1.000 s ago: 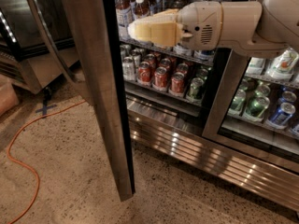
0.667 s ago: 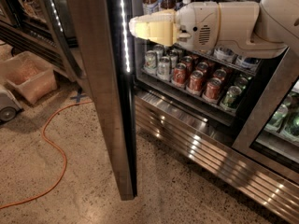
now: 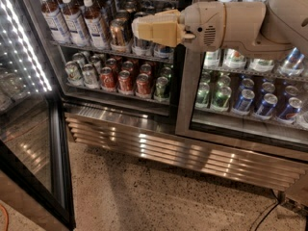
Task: Open left fridge door
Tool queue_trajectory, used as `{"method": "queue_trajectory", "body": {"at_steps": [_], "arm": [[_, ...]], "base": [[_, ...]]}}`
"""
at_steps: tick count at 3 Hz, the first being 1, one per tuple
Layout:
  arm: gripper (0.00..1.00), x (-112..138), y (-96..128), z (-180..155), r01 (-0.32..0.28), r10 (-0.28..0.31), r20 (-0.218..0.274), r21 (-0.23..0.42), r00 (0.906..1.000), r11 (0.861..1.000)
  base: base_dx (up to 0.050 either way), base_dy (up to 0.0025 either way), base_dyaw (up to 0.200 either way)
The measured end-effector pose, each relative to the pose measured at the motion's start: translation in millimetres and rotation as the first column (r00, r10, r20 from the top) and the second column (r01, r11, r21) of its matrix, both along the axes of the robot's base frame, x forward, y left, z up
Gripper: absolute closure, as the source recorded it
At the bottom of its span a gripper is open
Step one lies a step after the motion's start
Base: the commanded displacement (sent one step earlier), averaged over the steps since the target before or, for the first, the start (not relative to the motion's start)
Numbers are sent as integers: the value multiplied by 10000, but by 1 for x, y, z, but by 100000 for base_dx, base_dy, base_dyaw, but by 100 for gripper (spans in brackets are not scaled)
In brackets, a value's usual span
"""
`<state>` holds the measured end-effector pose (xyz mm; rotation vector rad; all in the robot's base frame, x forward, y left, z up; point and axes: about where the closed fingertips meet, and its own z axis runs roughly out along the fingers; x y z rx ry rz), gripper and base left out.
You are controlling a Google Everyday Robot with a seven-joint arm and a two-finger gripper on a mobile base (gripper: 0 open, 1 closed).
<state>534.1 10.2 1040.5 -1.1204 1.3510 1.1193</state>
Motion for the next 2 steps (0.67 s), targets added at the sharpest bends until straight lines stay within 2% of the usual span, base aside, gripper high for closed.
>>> {"method": "queue_trajectory", "body": {"at_steps": [1,2], "arm": [[100,0,0,0,-1,1,0,0,10000,10000],[81,0,0,0,-1,1,0,0,10000,10000]], "base": [[0,0,0],[0,0,0]]}}
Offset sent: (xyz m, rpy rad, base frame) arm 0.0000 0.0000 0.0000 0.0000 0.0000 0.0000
